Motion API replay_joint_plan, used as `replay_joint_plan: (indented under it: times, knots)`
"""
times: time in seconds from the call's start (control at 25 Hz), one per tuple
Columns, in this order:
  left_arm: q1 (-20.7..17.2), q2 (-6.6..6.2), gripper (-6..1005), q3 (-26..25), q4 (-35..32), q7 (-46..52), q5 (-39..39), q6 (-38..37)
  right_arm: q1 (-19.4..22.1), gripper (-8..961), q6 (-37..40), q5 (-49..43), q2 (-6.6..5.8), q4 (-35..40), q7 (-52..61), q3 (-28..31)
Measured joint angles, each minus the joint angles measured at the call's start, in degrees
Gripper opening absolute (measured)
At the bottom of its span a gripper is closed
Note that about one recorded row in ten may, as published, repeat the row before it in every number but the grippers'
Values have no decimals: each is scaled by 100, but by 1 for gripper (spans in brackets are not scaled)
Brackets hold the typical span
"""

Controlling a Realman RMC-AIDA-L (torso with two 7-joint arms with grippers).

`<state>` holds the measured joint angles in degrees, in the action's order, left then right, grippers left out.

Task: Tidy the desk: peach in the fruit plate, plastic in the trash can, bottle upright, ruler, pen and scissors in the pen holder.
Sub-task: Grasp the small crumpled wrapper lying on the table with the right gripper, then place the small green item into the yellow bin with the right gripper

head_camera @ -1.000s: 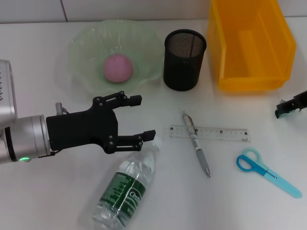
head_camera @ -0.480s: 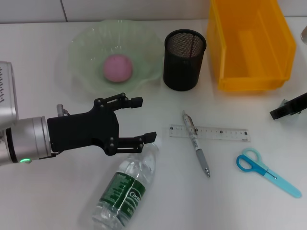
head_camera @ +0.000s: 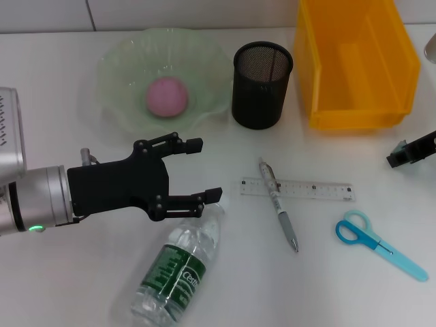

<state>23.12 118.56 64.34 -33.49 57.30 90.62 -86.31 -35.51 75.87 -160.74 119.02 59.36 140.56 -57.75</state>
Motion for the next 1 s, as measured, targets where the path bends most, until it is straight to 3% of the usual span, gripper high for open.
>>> replay_joint_plan:
  times: [0.12,0.44,0.6,0.76,0.88,0.96,1.0]
  knots:
    - [-1,-1,869,0,0,0,0,0,32,398,123,1,1,179,13,15]
    - [-2,-9,869,0,0,0,0,0,182,380,789,80,27,1352,186,26]
    - [-1,-10,869,-1,0,0,0,-5,264,380,1256,652,18,2454,344,32]
    - [3,-9,869,0,0,-1,0,-3,212,380,977,1077,-1,2849,358,95]
    - [21,-5,869,0,0,-3,0,-11,7,379,348,1101,-35,2531,330,72]
    - [24,-2,870,0,0,-4,0,-14,-207,379,-116,1074,-58,2000,217,65]
    - [27,-1,870,1,0,-5,0,-15,-389,379,-592,1073,-63,1393,1,77]
